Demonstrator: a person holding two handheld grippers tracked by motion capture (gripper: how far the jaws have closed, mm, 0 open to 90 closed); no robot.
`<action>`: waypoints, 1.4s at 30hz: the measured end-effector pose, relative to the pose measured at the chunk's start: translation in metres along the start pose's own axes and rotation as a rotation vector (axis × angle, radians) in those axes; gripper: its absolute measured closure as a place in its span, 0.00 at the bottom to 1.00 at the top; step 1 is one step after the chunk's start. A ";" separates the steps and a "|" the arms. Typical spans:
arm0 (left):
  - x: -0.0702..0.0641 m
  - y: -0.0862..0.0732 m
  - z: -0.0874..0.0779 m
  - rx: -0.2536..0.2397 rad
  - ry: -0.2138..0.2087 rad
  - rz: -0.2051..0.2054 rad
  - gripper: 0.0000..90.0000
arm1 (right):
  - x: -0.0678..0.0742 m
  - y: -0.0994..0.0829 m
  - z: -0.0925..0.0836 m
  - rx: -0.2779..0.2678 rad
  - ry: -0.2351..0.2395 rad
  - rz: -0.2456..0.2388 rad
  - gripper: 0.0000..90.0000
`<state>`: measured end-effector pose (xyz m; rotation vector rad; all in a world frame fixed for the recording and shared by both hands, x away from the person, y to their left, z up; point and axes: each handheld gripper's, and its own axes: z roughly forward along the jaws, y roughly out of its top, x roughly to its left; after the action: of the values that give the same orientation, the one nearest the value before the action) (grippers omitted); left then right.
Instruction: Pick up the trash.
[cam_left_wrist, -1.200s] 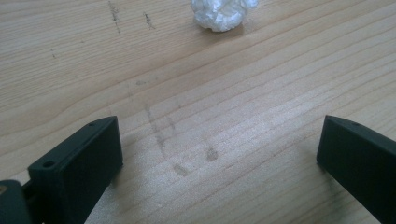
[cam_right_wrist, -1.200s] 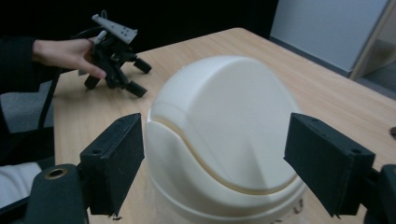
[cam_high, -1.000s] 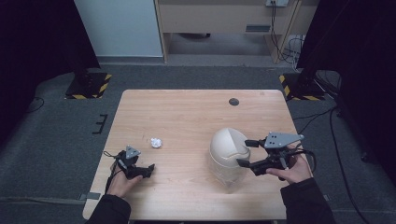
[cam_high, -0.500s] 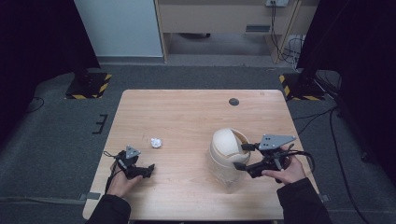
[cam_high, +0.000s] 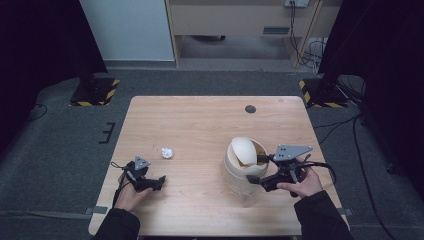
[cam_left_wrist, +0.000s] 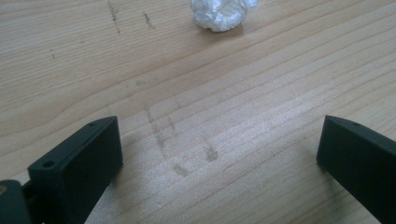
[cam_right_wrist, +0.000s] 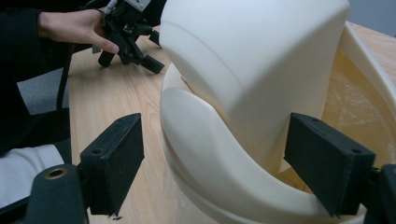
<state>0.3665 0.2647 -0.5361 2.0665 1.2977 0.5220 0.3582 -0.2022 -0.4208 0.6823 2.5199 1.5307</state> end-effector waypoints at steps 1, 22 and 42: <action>0.000 0.000 0.000 0.000 0.000 0.000 0.00 | 0.000 0.000 0.001 0.000 0.001 0.002 0.21; 0.000 0.000 0.000 0.000 -0.005 0.005 0.00 | -0.004 0.004 -0.009 -0.039 -0.029 0.009 0.23; 0.005 0.006 -0.007 0.032 -0.027 -0.022 0.14 | -0.031 -0.004 -0.050 -0.161 -0.208 0.075 0.20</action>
<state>0.3684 0.2696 -0.5274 2.0759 1.3194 0.4658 0.3684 -0.2575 -0.4041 0.8703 2.2175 1.5751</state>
